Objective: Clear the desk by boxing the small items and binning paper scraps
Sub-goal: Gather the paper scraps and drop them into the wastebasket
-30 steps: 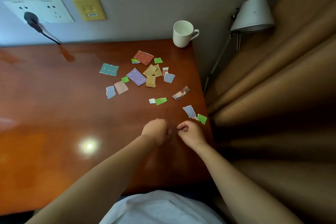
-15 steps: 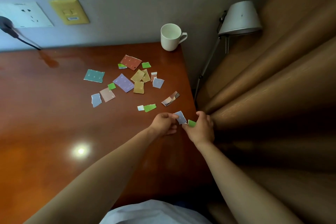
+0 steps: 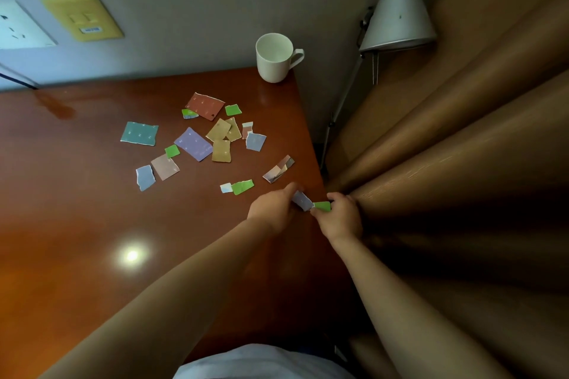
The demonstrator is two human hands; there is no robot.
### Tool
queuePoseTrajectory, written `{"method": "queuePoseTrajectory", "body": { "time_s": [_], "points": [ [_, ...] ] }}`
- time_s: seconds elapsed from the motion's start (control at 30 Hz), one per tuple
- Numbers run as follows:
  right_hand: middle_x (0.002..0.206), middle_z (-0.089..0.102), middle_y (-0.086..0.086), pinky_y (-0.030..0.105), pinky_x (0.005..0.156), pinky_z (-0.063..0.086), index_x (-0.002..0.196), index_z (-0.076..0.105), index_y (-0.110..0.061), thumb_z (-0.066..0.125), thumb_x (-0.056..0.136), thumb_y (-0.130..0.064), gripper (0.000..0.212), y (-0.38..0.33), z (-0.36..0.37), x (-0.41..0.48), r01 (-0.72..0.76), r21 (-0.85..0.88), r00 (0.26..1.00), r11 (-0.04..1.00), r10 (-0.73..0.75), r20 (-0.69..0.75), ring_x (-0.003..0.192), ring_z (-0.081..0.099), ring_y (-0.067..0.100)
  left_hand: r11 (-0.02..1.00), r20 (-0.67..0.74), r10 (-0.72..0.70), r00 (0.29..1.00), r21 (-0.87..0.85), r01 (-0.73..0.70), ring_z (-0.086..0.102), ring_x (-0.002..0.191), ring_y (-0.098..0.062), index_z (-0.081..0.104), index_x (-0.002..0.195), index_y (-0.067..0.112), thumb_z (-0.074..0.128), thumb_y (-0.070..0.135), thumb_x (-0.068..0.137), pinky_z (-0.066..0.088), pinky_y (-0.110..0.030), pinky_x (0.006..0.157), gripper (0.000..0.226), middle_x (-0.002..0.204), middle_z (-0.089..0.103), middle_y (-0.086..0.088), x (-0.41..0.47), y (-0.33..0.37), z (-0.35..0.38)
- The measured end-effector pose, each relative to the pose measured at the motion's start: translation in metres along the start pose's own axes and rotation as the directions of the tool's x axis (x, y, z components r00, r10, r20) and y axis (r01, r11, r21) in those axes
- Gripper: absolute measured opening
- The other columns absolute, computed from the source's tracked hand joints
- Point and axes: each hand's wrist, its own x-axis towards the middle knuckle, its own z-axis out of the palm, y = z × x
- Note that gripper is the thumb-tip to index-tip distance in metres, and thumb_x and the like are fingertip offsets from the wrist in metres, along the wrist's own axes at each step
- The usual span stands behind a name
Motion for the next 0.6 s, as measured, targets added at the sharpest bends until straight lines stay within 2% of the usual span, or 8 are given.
{"method": "queuePoseTrajectory", "body": {
  "time_s": [0.13,0.3,0.4,0.47,0.53,0.57,0.6],
  "points": [
    [0.123,0.056,0.005,0.037,0.085,0.055,0.123,0.057,-0.017,0.075,0.081,-0.025,0.046,0.002,0.001,0.000,0.002,0.055,0.999,0.998,0.001,-0.046,0.106,0.060,0.024,0.996,-0.050,0.013,0.999,0.093,-0.009,0.060,0.097,-0.027,0.048,0.119,0.020,0.051,0.019,0.095,0.035,-0.029,0.063,0.025,0.109,0.062,-0.007,0.003,0.002,0.000],
    [0.094,0.066,0.001,0.032,0.065,0.056,0.090,0.059,-0.021,0.073,0.082,-0.023,0.016,0.000,0.003,-0.001,0.024,0.075,0.999,0.997,-0.021,-0.046,0.084,0.065,0.019,0.997,-0.070,-0.007,0.998,0.072,0.012,0.060,0.097,-0.025,0.056,0.106,0.022,0.056,0.023,0.092,0.040,-0.031,0.065,0.014,0.108,0.063,-0.004,0.006,-0.001,0.001],
    [0.083,0.063,-0.003,0.030,0.060,0.051,0.082,0.055,-0.024,0.069,0.085,-0.024,0.014,0.000,0.001,-0.003,0.025,0.072,1.000,0.997,-0.026,0.011,0.075,0.062,0.017,0.999,-0.174,0.015,0.985,0.039,-0.008,0.058,0.089,-0.019,0.057,0.099,0.022,0.056,0.030,0.093,0.041,-0.030,0.064,0.010,0.101,0.060,0.002,0.002,-0.003,0.000],
    [0.077,0.061,-0.003,0.035,0.062,0.052,0.078,0.054,-0.022,0.068,0.083,-0.023,0.015,0.000,0.001,-0.006,0.034,0.129,0.999,0.991,-0.037,0.024,0.071,0.060,0.018,1.000,-0.238,-0.013,0.971,-0.001,0.013,0.052,0.079,-0.014,0.053,0.090,0.022,0.054,0.034,0.094,0.036,-0.028,0.060,0.013,0.092,0.051,0.004,-0.002,-0.004,-0.001],
    [0.073,0.059,0.001,0.039,0.063,0.052,0.076,0.051,-0.017,0.066,0.081,-0.020,0.015,-0.001,0.001,-0.008,0.035,0.234,0.999,0.972,-0.042,0.023,0.067,0.057,0.021,0.976,-0.191,-0.137,0.972,-0.196,0.099,0.054,0.074,-0.015,0.054,0.087,0.020,0.052,0.036,0.094,0.041,-0.030,0.058,0.017,0.088,0.052,0.003,-0.003,-0.003,-0.005],
    [0.073,0.058,0.003,0.039,0.062,0.051,0.074,0.049,-0.015,0.064,0.081,-0.016,0.016,-0.002,0.002,-0.009,0.025,0.294,0.999,0.955,-0.035,0.029,0.065,0.056,0.023,0.914,-0.112,-0.213,0.971,-0.373,0.158,0.056,0.072,-0.016,0.056,0.088,0.018,0.052,0.035,0.094,0.044,-0.033,0.060,0.018,0.085,0.056,0.001,-0.004,-0.003,-0.008],
    [0.074,0.058,0.006,0.038,0.062,0.051,0.073,0.048,-0.014,0.061,0.082,-0.012,0.016,-0.004,0.002,-0.010,0.012,0.354,0.999,0.935,-0.026,0.036,0.066,0.055,0.024,0.803,-0.009,-0.272,0.962,-0.553,0.221,0.056,0.069,-0.016,0.057,0.088,0.017,0.052,0.033,0.094,0.045,-0.034,0.061,0.018,0.081,0.058,-0.002,-0.004,-0.002,-0.011]
  ]
}}
